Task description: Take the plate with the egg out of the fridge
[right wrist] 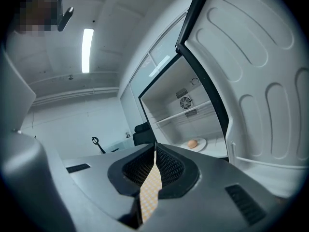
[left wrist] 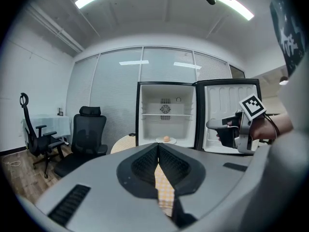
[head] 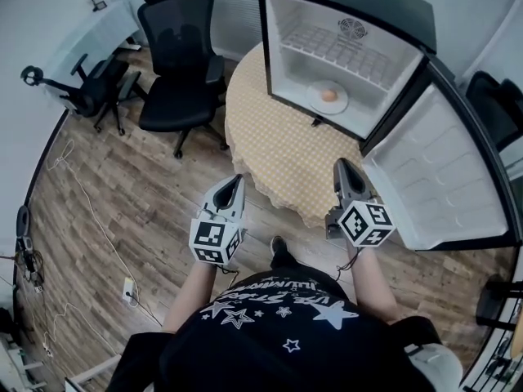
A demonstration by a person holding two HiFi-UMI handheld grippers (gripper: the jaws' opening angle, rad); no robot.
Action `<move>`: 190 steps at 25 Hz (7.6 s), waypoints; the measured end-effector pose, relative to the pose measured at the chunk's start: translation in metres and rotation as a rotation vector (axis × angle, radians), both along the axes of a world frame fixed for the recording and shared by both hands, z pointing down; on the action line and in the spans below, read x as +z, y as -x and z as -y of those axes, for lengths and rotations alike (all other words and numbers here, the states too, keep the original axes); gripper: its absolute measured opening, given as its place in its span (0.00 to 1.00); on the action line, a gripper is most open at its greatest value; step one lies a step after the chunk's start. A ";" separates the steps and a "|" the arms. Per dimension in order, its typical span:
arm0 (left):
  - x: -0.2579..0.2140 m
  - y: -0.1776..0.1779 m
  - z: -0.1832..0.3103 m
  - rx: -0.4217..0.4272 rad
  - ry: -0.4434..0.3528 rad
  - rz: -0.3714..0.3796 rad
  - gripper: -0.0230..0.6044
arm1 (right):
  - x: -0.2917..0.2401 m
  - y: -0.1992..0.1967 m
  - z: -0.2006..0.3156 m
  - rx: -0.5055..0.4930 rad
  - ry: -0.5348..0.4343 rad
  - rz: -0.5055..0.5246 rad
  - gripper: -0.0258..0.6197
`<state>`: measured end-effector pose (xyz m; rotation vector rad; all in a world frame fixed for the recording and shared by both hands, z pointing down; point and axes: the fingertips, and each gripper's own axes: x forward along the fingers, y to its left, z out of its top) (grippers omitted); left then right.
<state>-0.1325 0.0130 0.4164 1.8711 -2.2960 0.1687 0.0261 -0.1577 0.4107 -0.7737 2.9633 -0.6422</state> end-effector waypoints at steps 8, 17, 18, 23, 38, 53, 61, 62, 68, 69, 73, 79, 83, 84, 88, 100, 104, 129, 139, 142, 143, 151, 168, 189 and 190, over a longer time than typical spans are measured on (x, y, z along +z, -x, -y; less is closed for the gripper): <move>0.001 0.027 0.044 0.005 0.015 0.011 0.05 | 0.014 0.035 0.045 -0.010 0.033 0.010 0.09; -0.004 0.052 0.071 -0.016 0.002 0.020 0.05 | 0.011 0.074 0.076 -0.041 -0.024 -0.019 0.09; -0.005 0.054 0.074 -0.011 0.001 0.021 0.05 | 0.012 0.076 0.079 -0.035 -0.010 -0.012 0.09; 0.010 0.072 0.093 0.056 0.024 0.001 0.05 | 0.027 0.075 0.090 0.059 0.047 -0.008 0.09; 0.028 0.117 0.234 0.437 0.066 -0.021 0.05 | 0.054 0.080 0.166 0.446 0.238 0.057 0.09; 0.060 0.111 0.307 0.745 0.119 -0.066 0.05 | 0.116 0.101 0.184 0.658 0.655 0.422 0.26; 0.074 0.104 0.322 0.839 0.148 -0.094 0.05 | 0.146 0.103 0.187 0.761 0.823 0.582 0.29; 0.076 0.104 0.323 0.846 0.150 -0.093 0.05 | 0.149 0.104 0.188 0.763 0.831 0.578 0.29; 0.084 0.105 0.333 0.855 0.153 -0.127 0.05 | 0.168 0.111 0.199 0.781 0.876 0.581 0.29; 0.085 0.105 0.333 0.857 0.155 -0.131 0.05 | 0.169 0.112 0.201 0.780 0.879 0.580 0.29; 0.091 0.106 0.336 0.860 0.164 -0.144 0.05 | 0.174 0.115 0.203 0.783 0.895 0.597 0.29; 0.096 0.105 0.335 0.870 0.179 -0.155 0.05 | 0.174 0.112 0.203 0.773 0.891 0.646 0.29; 0.096 0.104 0.334 0.874 0.181 -0.154 0.05 | 0.176 0.111 0.202 0.775 0.906 0.669 0.29; 0.096 0.104 0.333 0.874 0.181 -0.154 0.05 | 0.176 0.110 0.202 0.776 0.908 0.674 0.29; 0.096 0.105 0.333 0.876 0.180 -0.150 0.05 | 0.171 0.114 0.202 0.757 0.899 0.674 0.29; 0.095 0.103 0.329 0.887 0.181 -0.135 0.05 | 0.182 0.120 0.208 0.757 0.901 0.604 0.11; 0.092 0.103 0.328 0.885 0.173 -0.136 0.05 | 0.182 0.118 0.204 0.768 0.893 0.616 0.10; 0.083 0.111 0.299 0.843 0.144 -0.094 0.05 | 0.172 0.115 0.185 0.693 0.801 0.635 0.10; 0.060 0.116 0.289 0.703 0.100 -0.064 0.05 | 0.140 0.099 0.163 0.535 0.795 0.621 0.10; 0.054 0.112 0.280 0.655 0.097 -0.057 0.05 | 0.133 0.089 0.157 0.507 0.806 0.624 0.10; 0.053 0.109 0.276 0.641 0.096 -0.056 0.05 | 0.130 0.086 0.155 0.500 0.814 0.633 0.10; 0.032 0.080 0.249 0.563 0.069 -0.015 0.05 | 0.107 0.045 0.133 0.376 0.820 0.583 0.10; 0.027 0.013 0.179 0.351 0.021 -0.026 0.05 | 0.095 0.008 0.067 0.168 0.891 0.592 0.10; 0.040 0.022 0.096 0.140 0.042 -0.056 0.05 | 0.091 0.039 0.033 -0.015 0.932 0.502 0.10; 0.040 0.023 0.088 0.132 0.044 -0.061 0.05 | 0.089 0.039 0.028 -0.013 0.934 0.502 0.10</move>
